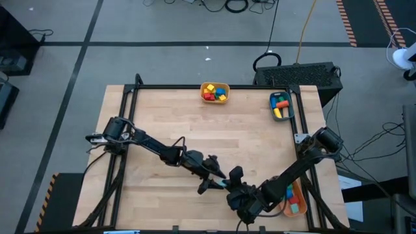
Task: Sort blocks by size
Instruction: Put the light blue half circle blue block into the orange bin
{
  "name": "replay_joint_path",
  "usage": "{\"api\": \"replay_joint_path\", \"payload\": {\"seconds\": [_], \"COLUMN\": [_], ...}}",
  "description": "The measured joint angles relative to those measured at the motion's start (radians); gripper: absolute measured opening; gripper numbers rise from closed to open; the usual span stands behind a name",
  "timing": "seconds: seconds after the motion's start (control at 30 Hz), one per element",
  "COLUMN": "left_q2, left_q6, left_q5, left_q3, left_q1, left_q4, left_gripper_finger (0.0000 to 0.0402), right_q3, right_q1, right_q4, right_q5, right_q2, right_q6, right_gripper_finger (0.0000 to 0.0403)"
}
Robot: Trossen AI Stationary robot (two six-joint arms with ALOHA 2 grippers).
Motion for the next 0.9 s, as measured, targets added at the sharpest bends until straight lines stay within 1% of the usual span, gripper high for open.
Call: {"api": "replay_joint_path", "payload": {"seconds": [0.13, 0.3, 0.4, 0.47, 0.6, 0.67, 0.77, 0.9], "left_q2": [-0.001, -0.002, -0.003, -0.014, -0.029, -0.029, -0.029, -0.03], "left_q6": [0.005, 0.005, 0.014, 0.034, 0.055, 0.056, 0.055, 0.056], "left_q5": [0.005, 0.006, 0.013, 0.012, -0.038, -0.062, -0.071, -0.093], "left_q3": [0.0, 0.0, 0.001, 0.001, 0.001, 0.001, 0.001, 0.001], "left_q1": [0.007, 0.008, 0.013, 0.014, 0.014, 0.012, 0.009, 0.009], "left_q4": [0.028, 0.023, -0.04, -0.121, -0.215, -0.228, -0.244, -0.302], "left_gripper_finger": [0.029, 0.0296, 0.0296, 0.0296, 0.0296, 0.0296, 0.0297, 0.0297], "right_q3": [0.053, 0.113, 0.134, 0.135, 0.135, 0.135, 0.135, 0.135], "right_q1": [0.011, 0.036, 0.058, 0.079, 0.129, 0.152, 0.192, 0.252], "right_q4": [-0.102, -0.31, -0.438, -0.524, -0.672, -0.716, -0.767, -0.821], "right_q5": [-0.002, -0.019, -0.061, -0.092, -0.162, -0.195, -0.255, -0.348], "right_q2": [0.0, -0.001, -0.003, -0.005, -0.007, -0.01, -0.016, -0.026], "right_q6": [0.063, 0.198, 0.319, 0.403, 0.575, 0.654, 0.758, 0.884], "right_gripper_finger": [0.0054, 0.0054, 0.0054, 0.0054, 0.0054, 0.0055, 0.0059, 0.0059]}}
